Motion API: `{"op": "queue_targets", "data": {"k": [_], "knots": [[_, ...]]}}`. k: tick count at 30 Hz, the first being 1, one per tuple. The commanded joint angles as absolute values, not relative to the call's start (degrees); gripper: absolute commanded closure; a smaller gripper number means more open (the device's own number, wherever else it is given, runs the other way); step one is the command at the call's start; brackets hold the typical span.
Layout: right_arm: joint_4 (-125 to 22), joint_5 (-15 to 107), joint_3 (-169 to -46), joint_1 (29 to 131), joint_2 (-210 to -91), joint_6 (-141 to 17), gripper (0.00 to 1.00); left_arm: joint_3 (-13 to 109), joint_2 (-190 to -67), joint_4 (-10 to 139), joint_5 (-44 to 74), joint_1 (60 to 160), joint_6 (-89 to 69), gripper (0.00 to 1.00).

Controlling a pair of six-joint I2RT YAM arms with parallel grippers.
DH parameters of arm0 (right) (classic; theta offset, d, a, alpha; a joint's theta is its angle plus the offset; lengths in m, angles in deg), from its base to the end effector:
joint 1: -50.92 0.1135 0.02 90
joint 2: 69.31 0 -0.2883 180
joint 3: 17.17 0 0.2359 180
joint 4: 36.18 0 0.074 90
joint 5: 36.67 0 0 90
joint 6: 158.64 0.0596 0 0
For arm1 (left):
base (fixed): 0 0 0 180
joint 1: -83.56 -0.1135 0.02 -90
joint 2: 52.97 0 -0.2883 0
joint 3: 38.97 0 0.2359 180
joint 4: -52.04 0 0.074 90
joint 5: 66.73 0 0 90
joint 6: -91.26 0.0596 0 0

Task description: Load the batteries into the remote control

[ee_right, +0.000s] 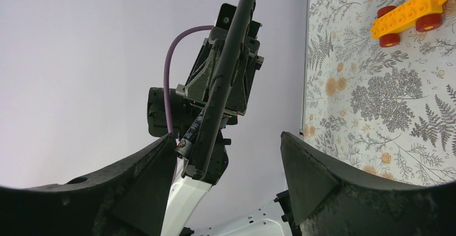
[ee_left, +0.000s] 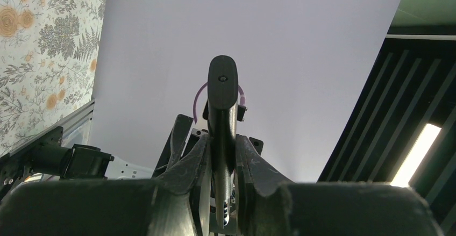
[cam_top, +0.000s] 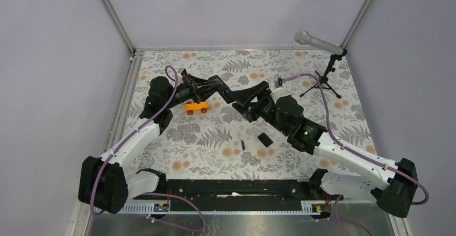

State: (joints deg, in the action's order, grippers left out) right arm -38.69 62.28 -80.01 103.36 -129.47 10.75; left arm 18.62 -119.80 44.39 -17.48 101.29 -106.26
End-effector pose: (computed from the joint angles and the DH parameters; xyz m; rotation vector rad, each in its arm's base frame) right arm 0.1567 0.1886 0.3750 0.5672 1.7495 1.6203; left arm 0.2344 -0.1158 0.3374 -0.9049 1.9376 -2.0806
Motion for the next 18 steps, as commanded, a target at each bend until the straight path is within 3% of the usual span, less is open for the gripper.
{"op": "queue_targets", "data": {"k": [1, 18], "knots": [[-37.8, 62.6, -80.8, 103.2, -130.0, 11.8, 0.24, 19.1, -117.5, 42.1, -16.8, 101.0, -106.7, 1.00], [-40.3, 59.3, -79.7, 101.5, -131.3, 17.5, 0.27, 20.6, -116.0, 42.3, -17.6, 101.0, -106.9, 1.00]]}}
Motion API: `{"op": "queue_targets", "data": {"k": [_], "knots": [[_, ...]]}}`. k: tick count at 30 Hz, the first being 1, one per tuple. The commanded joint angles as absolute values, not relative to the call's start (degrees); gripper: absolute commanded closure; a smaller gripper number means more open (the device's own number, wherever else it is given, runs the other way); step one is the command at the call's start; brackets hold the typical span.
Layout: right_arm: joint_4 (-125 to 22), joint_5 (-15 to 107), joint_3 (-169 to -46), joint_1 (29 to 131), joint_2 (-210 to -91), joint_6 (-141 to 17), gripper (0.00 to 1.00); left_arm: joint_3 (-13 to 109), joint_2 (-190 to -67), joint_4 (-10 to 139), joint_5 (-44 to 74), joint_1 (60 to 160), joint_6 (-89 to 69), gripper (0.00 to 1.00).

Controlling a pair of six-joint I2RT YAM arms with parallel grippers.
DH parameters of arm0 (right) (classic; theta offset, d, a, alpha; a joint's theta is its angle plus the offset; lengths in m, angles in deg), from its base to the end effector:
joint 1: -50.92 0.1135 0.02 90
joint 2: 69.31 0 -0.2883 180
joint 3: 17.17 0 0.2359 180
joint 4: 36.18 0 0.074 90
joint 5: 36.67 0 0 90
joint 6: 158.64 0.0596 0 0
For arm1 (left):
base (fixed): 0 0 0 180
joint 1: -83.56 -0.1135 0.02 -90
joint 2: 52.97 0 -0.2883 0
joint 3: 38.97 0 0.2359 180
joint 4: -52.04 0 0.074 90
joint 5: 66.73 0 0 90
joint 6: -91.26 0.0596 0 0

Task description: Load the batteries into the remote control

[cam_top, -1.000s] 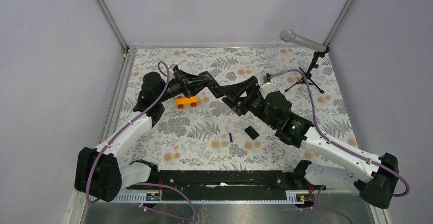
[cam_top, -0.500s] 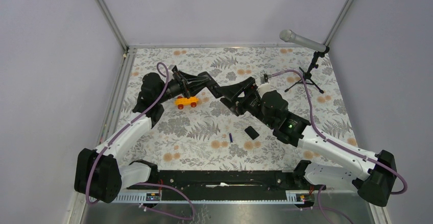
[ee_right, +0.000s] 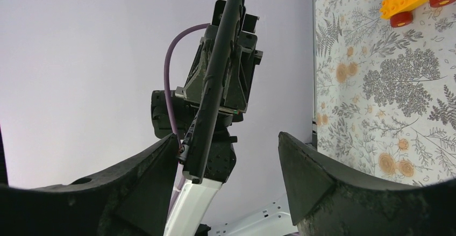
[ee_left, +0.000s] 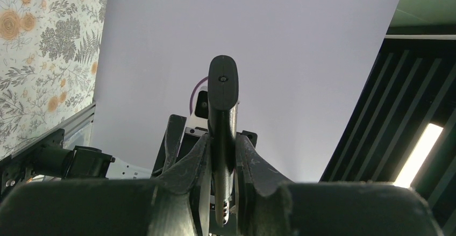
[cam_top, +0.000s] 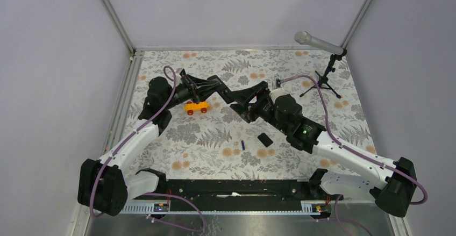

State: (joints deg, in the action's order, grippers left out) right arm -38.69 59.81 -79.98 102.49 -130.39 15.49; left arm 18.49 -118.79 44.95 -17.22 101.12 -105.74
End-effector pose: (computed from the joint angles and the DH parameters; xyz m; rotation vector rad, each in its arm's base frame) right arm 0.1604 0.1913 0.3712 0.6295 1.7801 1.6822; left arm 0.2311 -0.1137 0.3396 -0.8941 1.9277 -2.0736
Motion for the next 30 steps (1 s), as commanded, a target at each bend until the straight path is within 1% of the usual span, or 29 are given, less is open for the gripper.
{"op": "queue_targets", "data": {"k": [1, 6, 11, 15, 20, 22, 24, 26, 28, 29, 30], "knots": [[-40.4, 59.2, -79.5, 101.4, -131.3, 17.8, 0.28, 20.5, -115.9, 42.2, -17.7, 101.0, -107.0, 1.00], [-42.5, 58.6, -79.8, 101.0, -131.6, 18.2, 0.35, 20.7, -116.0, 41.4, -17.5, 101.0, -107.3, 1.00], [-45.4, 57.7, -81.3, 100.9, -132.8, 16.2, 0.46, 20.6, -116.3, 40.2, -17.4, 101.0, -108.1, 1.00], [-45.6, 57.0, -81.4, 100.8, -133.8, 15.8, 0.42, 20.9, -116.5, 39.5, -17.6, 101.0, -108.4, 1.00], [-45.7, 57.0, -81.9, 100.6, -133.9, 15.2, 0.43, 21.4, -116.1, 41.3, -17.6, 101.0, -106.0, 1.00], [-45.6, 56.9, -81.9, 100.4, -133.2, 14.7, 0.40, 22.6, -116.2, 44.0, -17.4, 100.7, -101.1, 1.00], [-44.5, 57.0, -81.5, 100.0, -131.7, 13.1, 0.29, 23.8, -116.5, 45.4, -17.6, 100.2, -96.3, 1.00], [-41.9, 57.0, -80.5, 99.3, -129.8, 10.6, 0.14, 25.6, -117.2, 48.4, -19.1, 99.3, -89.8, 1.00], [-39.0, 56.2, -80.1, 98.5, -127.9, 7.5, 0.06, 27.4, -118.0, 50.3, -21.0, 98.7, -81.8, 1.00], [-38.0, 55.5, -80.2, 98.1, -127.2, 5.6, 0.03, 28.3, -117.9, 55.6, -20.8, 98.7, -77.5, 1.00], [-37.4, 54.8, -80.6, 97.8, -126.6, 4.0, 0.01, 28.9, -117.8, 57.3, -20.7, 98.7, -73.8, 1.00]]}}
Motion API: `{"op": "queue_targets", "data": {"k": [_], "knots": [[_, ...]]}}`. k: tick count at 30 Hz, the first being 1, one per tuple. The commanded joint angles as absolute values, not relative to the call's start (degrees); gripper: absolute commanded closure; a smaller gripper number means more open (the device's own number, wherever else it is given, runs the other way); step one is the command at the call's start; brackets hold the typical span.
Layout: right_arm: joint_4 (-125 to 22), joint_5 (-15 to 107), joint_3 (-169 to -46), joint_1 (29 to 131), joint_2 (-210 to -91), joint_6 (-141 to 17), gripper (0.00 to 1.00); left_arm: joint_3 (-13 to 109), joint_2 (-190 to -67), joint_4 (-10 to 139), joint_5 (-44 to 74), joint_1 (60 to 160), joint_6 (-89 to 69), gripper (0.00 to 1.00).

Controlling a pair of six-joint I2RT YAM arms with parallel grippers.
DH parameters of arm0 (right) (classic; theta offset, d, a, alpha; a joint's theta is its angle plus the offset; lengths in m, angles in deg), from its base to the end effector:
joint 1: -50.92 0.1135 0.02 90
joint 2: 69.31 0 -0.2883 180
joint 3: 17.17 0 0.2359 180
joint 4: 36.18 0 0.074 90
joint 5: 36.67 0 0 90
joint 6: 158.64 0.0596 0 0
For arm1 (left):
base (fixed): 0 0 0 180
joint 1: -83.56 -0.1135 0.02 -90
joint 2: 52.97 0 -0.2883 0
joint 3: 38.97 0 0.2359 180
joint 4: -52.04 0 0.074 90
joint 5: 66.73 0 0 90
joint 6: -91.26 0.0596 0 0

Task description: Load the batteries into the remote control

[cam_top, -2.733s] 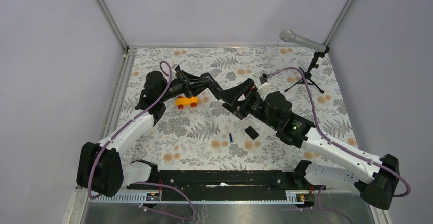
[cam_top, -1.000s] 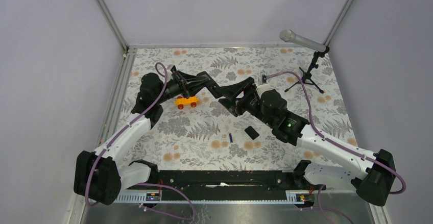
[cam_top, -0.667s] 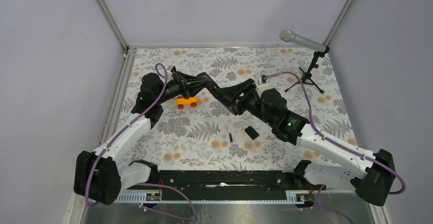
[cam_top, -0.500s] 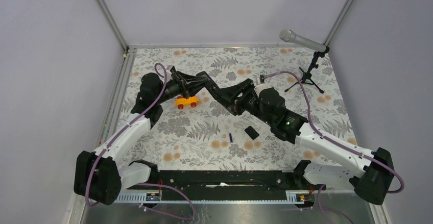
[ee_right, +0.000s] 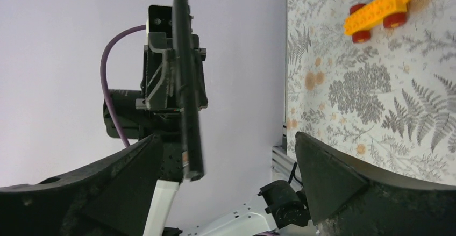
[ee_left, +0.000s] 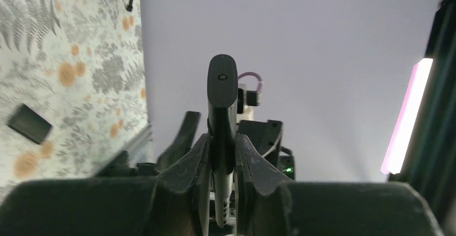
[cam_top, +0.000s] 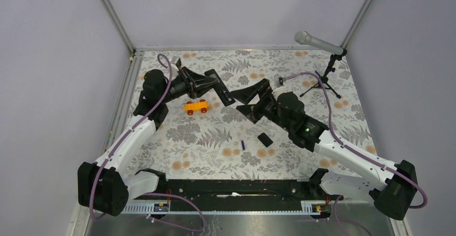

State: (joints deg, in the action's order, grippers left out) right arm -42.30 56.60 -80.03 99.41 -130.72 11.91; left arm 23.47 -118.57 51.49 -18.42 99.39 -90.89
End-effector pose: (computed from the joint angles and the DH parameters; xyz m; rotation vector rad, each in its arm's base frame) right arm 0.1688 0.1856 0.3617 0.5851 1.8515 1.5912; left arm 0.2343 -0.1076 0.3576 -0.6365 1.9396 -1.9121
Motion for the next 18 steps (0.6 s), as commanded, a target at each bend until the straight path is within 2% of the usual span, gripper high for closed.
{"op": "queue_targets", "data": {"k": [1, 7, 10, 14, 18], "knots": [[-36.6, 53.9, -81.0, 97.6, -126.2, 1.9, 0.01, 29.6, -117.8, 59.3, -20.8, 98.6, -70.4, 1.00], [-38.6, 46.5, -84.0, 96.6, -127.2, -6.0, 0.02, 31.1, -118.5, 57.4, -26.2, 98.2, -63.4, 1.00], [-41.5, 38.5, -87.1, 96.6, -131.0, -14.1, 0.09, 32.0, -118.8, 56.5, -28.4, 98.1, -61.0, 1.00], [-49.3, 35.6, -91.5, 96.6, -133.1, -24.5, 0.17, 33.1, -119.4, 59.0, -31.2, 98.1, -57.8, 1.00], [-48.1, 29.4, -93.1, 96.2, -134.3, -25.3, 0.26, 33.1, -119.5, 60.7, -32.9, 98.1, -55.3, 1.00]]}}
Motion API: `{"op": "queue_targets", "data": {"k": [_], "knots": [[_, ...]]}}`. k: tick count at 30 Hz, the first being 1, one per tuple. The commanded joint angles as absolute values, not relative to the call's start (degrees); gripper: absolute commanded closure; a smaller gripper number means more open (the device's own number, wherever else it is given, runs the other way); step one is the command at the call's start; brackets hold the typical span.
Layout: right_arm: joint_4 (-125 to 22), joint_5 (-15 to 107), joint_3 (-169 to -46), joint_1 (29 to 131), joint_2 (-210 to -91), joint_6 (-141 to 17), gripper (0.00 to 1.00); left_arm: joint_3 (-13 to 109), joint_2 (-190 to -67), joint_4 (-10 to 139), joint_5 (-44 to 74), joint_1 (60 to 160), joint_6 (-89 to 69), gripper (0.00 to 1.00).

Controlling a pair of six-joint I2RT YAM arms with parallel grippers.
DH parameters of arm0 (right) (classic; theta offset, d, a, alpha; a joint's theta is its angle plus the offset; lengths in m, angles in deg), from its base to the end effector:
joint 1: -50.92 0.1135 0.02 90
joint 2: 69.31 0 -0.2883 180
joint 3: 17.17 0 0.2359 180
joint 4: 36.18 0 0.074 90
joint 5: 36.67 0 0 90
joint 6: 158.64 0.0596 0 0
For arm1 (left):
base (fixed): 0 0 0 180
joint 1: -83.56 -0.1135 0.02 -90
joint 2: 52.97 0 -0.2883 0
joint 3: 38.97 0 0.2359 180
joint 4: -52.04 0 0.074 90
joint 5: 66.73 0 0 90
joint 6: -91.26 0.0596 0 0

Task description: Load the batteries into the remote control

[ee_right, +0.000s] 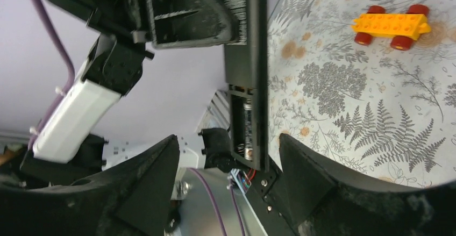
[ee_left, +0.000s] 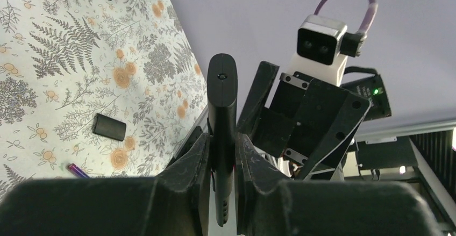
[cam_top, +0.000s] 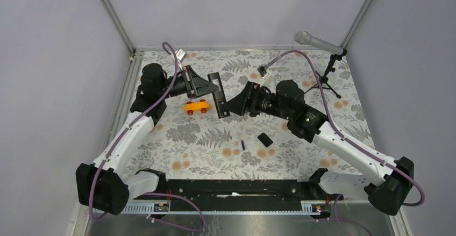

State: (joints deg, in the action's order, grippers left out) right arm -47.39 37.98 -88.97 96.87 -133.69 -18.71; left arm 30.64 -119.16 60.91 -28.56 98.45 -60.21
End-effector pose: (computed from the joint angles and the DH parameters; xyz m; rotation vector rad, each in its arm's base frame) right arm 0.1697 0.1982 0.3952 -0.1686 1.8535 1.4498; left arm 0.2290 -0.1094 0.3808 0.0185 1.9549 -1.6880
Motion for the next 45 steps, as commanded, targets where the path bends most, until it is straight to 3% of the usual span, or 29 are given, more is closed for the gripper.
{"op": "queue_targets", "data": {"k": [1, 4, 7, 13, 19, 25, 30, 40, 42, 45], "knots": [[-48.0, 27.3, -93.6, 96.1, -135.1, -25.1, 0.31, 33.2, -119.6, 60.8, -33.2, 98.1, -54.9, 1.00], [-47.3, 23.9, -93.7, 96.1, -137.0, -24.2, 0.47, 33.2, -119.7, 60.9, -33.4, 98.1, -54.8, 1.00], [-47.6, 23.7, -93.2, 96.1, -137.2, -25.3, 0.52, 33.6, -119.8, 61.0, -33.6, 98.1, -55.1, 1.00], [-54.7, 27.4, -94.9, 96.1, -137.5, -30.3, 0.46, 34.3, -119.9, 61.5, -33.9, 98.1, -55.0, 1.00], [-59.5, 32.3, -96.4, 96.1, -138.6, -30.4, 0.48, 34.7, -120.1, 63.1, -33.2, 98.1, -53.5, 1.00], [-67.6, 40.1, -94.0, 95.7, -135.6, -30.9, 0.45, 36.9, -119.8, 83.4, -20.2, 95.7, -37.4, 1.00], [-83.1, 45.2, -89.5, 97.4, -141.5, -35.9, 0.40, 33.8, -118.6, 86.8, -15.1, 93.0, -34.7, 1.00], [-82.6, 50.9, -87.1, 101.0, -155.3, -33.4, 0.37, 30.5, -113.3, 84.1, -11.6, 91.3, -35.0, 1.00], [-83.1, 51.5, -88.5, 101.4, -158.0, -33.8, 0.39, 30.5, -113.1, 84.1, -12.0, 91.1, -35.1, 1.00], [-84.2, 52.8, -90.7, 101.8, -161.4, -34.0, 0.53, 30.1, -112.9, 84.0, -12.1, 90.9, -35.3, 1.00]]}}
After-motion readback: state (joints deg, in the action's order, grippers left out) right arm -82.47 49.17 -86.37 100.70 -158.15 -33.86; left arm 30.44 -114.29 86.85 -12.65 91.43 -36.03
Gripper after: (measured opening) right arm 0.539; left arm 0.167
